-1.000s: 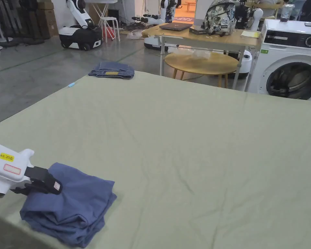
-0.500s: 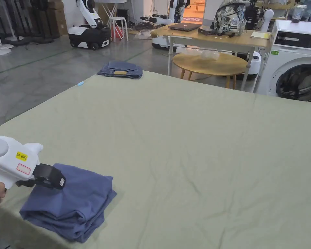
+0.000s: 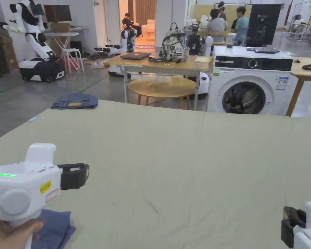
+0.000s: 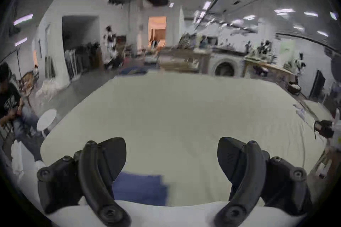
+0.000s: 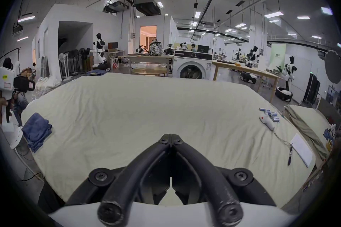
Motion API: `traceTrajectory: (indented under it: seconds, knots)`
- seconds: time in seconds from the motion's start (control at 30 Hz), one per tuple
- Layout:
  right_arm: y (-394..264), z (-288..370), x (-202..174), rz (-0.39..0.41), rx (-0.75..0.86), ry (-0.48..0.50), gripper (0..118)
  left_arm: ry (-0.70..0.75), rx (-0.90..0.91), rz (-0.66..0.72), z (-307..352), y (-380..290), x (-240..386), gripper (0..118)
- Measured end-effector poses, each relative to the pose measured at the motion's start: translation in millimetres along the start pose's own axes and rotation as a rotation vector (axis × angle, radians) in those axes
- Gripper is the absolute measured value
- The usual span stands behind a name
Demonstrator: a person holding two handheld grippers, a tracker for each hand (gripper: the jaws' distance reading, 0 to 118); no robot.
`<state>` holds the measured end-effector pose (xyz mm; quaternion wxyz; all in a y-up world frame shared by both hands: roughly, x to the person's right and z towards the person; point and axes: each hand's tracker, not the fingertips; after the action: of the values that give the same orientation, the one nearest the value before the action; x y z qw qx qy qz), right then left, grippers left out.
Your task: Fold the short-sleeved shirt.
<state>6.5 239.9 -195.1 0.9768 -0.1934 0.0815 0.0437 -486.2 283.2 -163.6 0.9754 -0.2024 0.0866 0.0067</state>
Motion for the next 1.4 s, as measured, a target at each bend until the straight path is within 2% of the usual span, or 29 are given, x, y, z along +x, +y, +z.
traceTrajectory:
  seconds: [0.07,0.13,0.17,0.2,0.27,0.33,0.37,0.4,0.43,0.6,0.87,1.4]
  knots:
    - [9,1,3,0.002,0.015,-0.046,0,0.078,0.093,-0.07,1,1,52,102]
    - [17,-1,8,-0.004,0.033,-0.073,0,0.102,0.134,-0.143,-3,3,97,86]
    - [20,-3,9,-0.007,0.04,-0.081,0,0.119,0.152,-0.128,-4,3,115,76]
    - [23,-4,11,-0.008,0.046,-0.091,0,0.07,0.182,-0.145,-4,6,137,64]
    - [29,-5,14,-0.009,0.066,-0.113,0,0.008,0.188,-0.082,-7,8,166,58]
    - [32,-10,19,-0.02,0.089,-0.134,0,0.033,0.219,-0.133,-8,13,193,53]
    - [34,-10,21,-0.029,0.103,-0.139,0,0.058,0.229,-0.135,-8,14,203,38]
    - [36,-11,22,-0.031,0.114,-0.146,0,0.048,0.246,-0.134,-8,15,210,6]
    - [39,-12,23,-0.032,0.124,-0.156,0,0.029,0.263,-0.128,-10,17,216,0]
    - [60,-24,26,-0.028,0.159,-0.16,0,-0.033,0.259,-0.087,-18,34,236,0]
    - [81,-18,22,0.002,0.23,-0.177,0,-0.011,0.308,-0.097,-11,50,245,0]
    - [89,-13,19,-0.005,0.26,-0.168,0,0.013,0.328,-0.073,-9,61,243,0]
